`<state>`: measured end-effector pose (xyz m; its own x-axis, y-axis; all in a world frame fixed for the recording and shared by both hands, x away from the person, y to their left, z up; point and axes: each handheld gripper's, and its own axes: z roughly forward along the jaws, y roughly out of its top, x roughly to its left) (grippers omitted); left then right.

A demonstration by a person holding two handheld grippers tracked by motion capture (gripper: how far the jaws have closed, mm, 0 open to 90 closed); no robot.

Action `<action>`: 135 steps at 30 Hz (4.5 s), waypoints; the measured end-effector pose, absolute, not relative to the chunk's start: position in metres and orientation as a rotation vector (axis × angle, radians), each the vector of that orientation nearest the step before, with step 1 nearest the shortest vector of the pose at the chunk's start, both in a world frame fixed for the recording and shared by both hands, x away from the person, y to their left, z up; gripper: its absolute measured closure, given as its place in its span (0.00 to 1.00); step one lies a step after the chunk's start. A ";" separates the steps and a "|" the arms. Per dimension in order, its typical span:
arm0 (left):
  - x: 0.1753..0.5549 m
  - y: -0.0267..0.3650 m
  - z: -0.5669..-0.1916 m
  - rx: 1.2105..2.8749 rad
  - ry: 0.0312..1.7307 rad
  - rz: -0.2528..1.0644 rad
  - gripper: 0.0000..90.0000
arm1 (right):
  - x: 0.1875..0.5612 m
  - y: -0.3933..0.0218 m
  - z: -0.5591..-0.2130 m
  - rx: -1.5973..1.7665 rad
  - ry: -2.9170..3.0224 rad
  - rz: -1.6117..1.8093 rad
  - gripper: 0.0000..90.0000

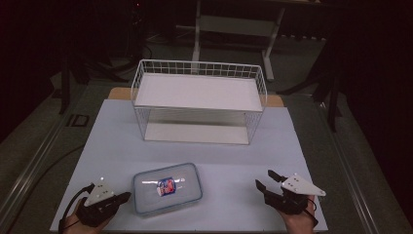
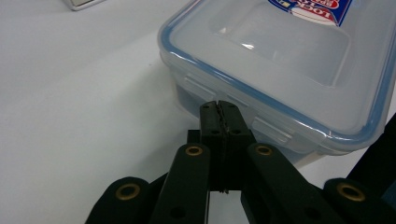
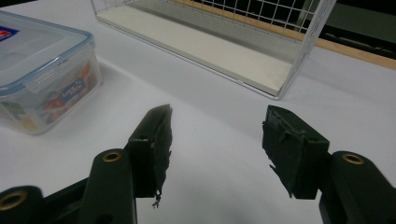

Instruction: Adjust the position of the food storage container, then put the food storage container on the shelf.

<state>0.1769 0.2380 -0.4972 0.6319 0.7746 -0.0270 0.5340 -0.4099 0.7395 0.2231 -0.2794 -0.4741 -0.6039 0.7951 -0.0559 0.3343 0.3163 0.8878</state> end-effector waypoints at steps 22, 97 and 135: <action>0.208 0.220 -0.503 2.111 1.029 0.327 1.00 | 0.223 -0.276 -0.474 0.970 2.113 1.237 0.47; 0.247 0.161 -0.483 1.816 0.946 0.204 0.43 | 0.239 -0.229 -0.470 0.989 2.292 1.294 0.33; 0.269 0.142 -0.513 1.828 1.064 -0.040 0.23 | 0.272 -0.209 -0.508 1.336 2.480 1.478 0.14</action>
